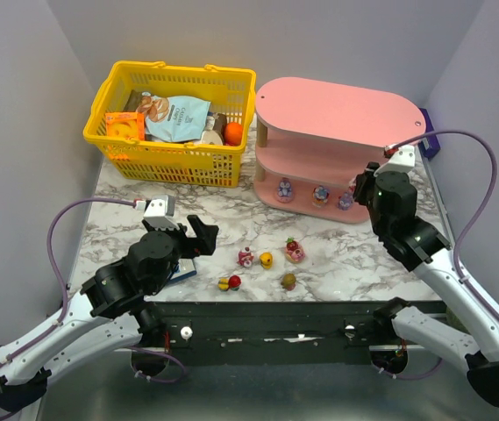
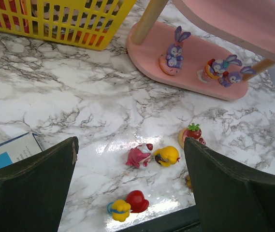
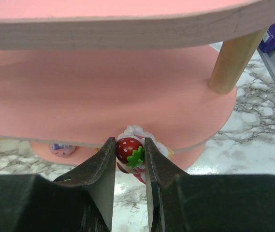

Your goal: Place and organize the plastic toys onto the shelf

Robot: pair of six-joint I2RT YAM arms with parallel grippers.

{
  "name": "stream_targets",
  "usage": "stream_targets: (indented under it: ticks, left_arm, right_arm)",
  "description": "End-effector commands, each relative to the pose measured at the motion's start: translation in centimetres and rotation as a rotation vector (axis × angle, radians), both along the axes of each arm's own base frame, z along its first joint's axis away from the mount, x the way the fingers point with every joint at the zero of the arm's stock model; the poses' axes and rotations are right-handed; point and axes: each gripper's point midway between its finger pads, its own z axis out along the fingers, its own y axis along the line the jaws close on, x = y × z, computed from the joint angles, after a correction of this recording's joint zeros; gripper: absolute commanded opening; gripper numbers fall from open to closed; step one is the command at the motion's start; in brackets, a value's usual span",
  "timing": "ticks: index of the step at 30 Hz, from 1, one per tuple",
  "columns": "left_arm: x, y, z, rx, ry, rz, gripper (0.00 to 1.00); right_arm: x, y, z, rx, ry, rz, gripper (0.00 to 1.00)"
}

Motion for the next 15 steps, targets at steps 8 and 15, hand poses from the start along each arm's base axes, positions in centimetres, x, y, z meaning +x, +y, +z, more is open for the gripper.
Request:
stream_targets:
  ticks: [8,15]
  left_arm:
    - [0.2,0.6,-0.2,0.015,0.001,0.03,0.99]
    - [0.2,0.6,-0.4,0.019,0.004,0.032,0.99]
  right_arm:
    - [2.8,0.0,1.6,0.036,-0.083,-0.009,0.01]
    - [3.8,-0.1,0.6,0.061,-0.061,-0.024,0.01]
